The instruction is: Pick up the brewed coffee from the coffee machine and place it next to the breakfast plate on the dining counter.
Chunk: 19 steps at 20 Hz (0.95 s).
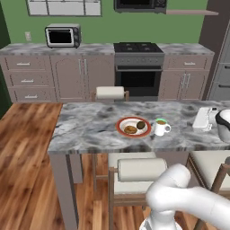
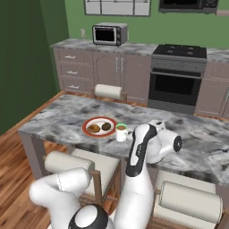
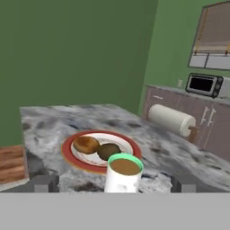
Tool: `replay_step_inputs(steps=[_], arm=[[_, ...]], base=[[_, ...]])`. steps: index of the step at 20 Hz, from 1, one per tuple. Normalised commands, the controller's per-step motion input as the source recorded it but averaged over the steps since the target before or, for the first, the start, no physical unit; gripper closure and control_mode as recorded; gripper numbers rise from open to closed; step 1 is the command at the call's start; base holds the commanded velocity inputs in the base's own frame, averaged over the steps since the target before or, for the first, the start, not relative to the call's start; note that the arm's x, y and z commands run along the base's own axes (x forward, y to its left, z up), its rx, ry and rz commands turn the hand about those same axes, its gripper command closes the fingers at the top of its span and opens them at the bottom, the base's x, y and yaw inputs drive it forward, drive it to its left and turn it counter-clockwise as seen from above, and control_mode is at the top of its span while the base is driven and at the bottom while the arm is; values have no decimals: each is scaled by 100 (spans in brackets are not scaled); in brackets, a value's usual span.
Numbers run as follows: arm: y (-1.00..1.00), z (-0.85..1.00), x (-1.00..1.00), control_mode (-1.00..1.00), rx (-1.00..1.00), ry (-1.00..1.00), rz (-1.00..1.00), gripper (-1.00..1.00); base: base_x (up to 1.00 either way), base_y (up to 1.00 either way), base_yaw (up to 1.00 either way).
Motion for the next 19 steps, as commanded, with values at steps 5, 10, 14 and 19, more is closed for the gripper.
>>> replay_step_inputs(steps=[5, 10, 14, 19], arm=[[20, 100, -62, -100, 0, -11, -18, -100], [57, 100, -33, -100, -9, -8, -9, -100], [75, 89, -14, -100, -16, -4, -4, -100], [89, 61, -1, -100, -20, -1, -2, -100]], base=[[0, 0, 0], [0, 0, 0], [0, 0, 0], [0, 0, 0]])
